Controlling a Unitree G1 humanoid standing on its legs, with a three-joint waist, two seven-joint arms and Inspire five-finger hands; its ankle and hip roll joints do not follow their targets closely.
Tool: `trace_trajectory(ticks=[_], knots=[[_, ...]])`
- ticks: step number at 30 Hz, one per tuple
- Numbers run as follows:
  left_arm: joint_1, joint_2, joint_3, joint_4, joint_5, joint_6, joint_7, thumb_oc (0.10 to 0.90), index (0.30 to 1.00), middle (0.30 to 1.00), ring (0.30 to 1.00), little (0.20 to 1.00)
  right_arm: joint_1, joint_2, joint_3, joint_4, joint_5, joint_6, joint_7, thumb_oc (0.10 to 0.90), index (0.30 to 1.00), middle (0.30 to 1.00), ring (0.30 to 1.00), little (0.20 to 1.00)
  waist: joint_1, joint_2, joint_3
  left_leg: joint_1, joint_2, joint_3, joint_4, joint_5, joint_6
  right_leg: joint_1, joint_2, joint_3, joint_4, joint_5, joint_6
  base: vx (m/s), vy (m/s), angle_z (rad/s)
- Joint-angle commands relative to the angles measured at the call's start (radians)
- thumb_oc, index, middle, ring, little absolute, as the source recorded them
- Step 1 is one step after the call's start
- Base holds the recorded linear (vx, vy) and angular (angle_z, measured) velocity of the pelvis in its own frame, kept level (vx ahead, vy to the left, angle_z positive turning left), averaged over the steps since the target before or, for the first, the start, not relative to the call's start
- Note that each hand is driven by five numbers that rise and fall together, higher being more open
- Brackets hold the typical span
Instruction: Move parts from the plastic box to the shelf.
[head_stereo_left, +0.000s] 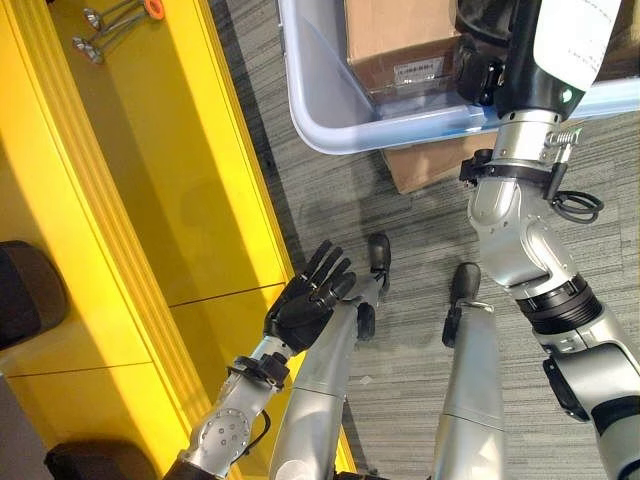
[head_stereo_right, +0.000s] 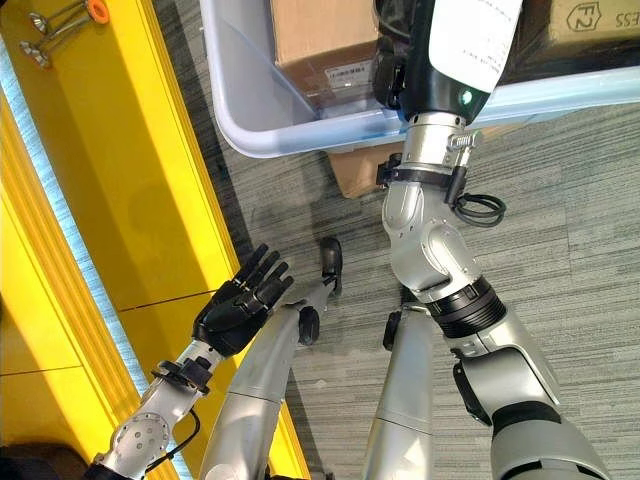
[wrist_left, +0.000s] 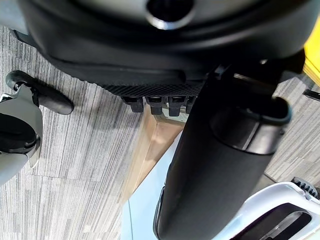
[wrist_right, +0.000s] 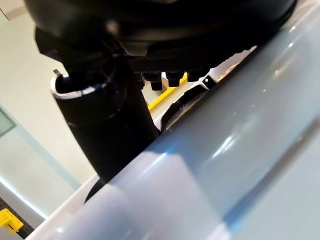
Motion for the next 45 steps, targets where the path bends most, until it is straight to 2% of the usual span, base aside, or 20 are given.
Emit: trace_trajectory(ticks=[1,6,10,19,20,21,23,33,37,45], knots=[[0.027,-0.048,-0.027,-0.088,0.02,-0.043,-0.067,0.9,1.0,1.0,1.0,1.0,0.001,-0.068,0.045,0.02,0.018,0.003,0.008,0.9,1.0,1.0,1.0,1.0,-0.027,0.177,0.003,-0.011,-0.065,-0.063,0.066,-0.14,-0.001,-0.004,0.02,-0.069,0.054,-0.046,-0.053,-0.01,-0.009,0.03],[0.017,-0.046,-0.037,-0.081,0.019,-0.051,-0.065,0.9,1.0,1.0,1.0,1.0,-0.004,-0.084,0.056,0.02,0.003,0.014,0.007,0.9,1.0,1.0,1.0,1.0,-0.032,0.179,0.003,-0.063,-0.064,-0.056,0.099,-0.15,-0.001,-0.055,0.03,-0.055,0.107,-0.059,-0.057,0.0,-0.009,0.03],[0.024,-0.038,-0.046,-0.073,0.031,-0.069,-0.08,0.9,1.0,1.0,1.0,1.0,-0.022,-0.094,0.074,0.021,0.023,0.049,-0.005,0.9,1.0,1.0,1.0,1.0,-0.029,0.183,0.003,-0.104,-0.064,-0.052,0.123,-0.156,0.0,-0.095,0.033,-0.051,0.139,-0.071,-0.062,0.0,-0.054,0.08],[0.028,-0.023,-0.041,-0.07,0.022,-0.073,-0.099,0.9,1.0,1.0,1.0,1.0,-0.04,-0.114,0.088,0.053,0.076,0.052,-0.018,0.9,1.0,1.0,1.0,1.0,-0.031,0.189,0.003,-0.147,-0.063,-0.05,0.157,-0.164,-0.004,-0.136,0.045,-0.049,0.168,-0.089,-0.067,0.0,-0.004,0.01],[0.029,-0.022,-0.043,-0.065,0.022,-0.081,-0.108,0.9,1.0,1.0,1.0,1.0,-0.038,-0.118,0.089,0.066,0.101,0.044,-0.017,0.804,0.865,0.865,0.865,0.865,-0.031,0.188,0.003,-0.146,-0.063,-0.05,0.153,-0.163,-0.004,-0.136,0.043,-0.051,0.167,-0.089,-0.067,0.0,0.0,0.0],[0.03,-0.022,-0.043,-0.063,0.021,-0.083,-0.109,0.9,1.0,1.0,1.0,1.0,-0.037,-0.117,0.087,0.069,0.119,0.046,-0.009,0.639,0.635,0.635,0.635,0.635,-0.031,0.188,0.003,-0.145,-0.063,-0.05,0.151,-0.162,-0.004,-0.135,0.043,-0.051,0.167,-0.089,-0.066,0.0,0.0,0.0],[0.029,-0.024,-0.042,-0.058,0.025,-0.084,-0.115,0.9,1.0,1.0,1.0,1.0,-0.034,-0.115,0.088,0.075,0.141,0.04,-0.007,0.4,0.3,0.3,0.3,0.3,-0.031,0.188,0.003,-0.143,-0.061,-0.05,0.148,-0.16,-0.004,-0.133,0.042,-0.051,0.166,-0.088,-0.066,0.0,0.0,0.0],[0.01,-0.013,-0.035,-0.081,0.021,-0.082,-0.108,0.9,1.0,1.0,1.0,1.0,-0.021,-0.105,0.091,0.107,0.17,0.012,0.043,0.4,0.3,0.3,0.3,0.3,-0.031,0.178,0.003,-0.103,-0.062,-0.052,0.115,-0.145,-0.004,-0.078,0.035,-0.064,0.111,-0.069,-0.052,-0.02,-0.01,-0.02],[0.002,0.001,-0.032,-0.093,0.014,-0.079,-0.099,0.9,1.0,1.0,1.0,1.0,-0.035,-0.113,0.086,0.117,0.173,-0.025,0.077,0.4,0.3,0.3,0.3,0.3,-0.029,0.176,0.003,-0.063,-0.065,-0.058,0.092,-0.136,-0.006,-0.031,0.032,-0.072,0.08,-0.058,-0.048,-0.04,-0.04,-0.04],[0.0,0.01,-0.025,-0.115,0.006,-0.073,-0.096,0.9,1.0,1.0,1.0,1.0,-0.012,-0.1,0.087,0.101,0.173,-0.056,0.123,0.4,0.3,0.3,0.3,0.3,-0.036,0.164,0.003,0.023,-0.066,-0.07,0.05,-0.13,-0.005,0.06,0.033,-0.079,0.017,-0.048,-0.045,-0.04,-0.04,-0.04]])
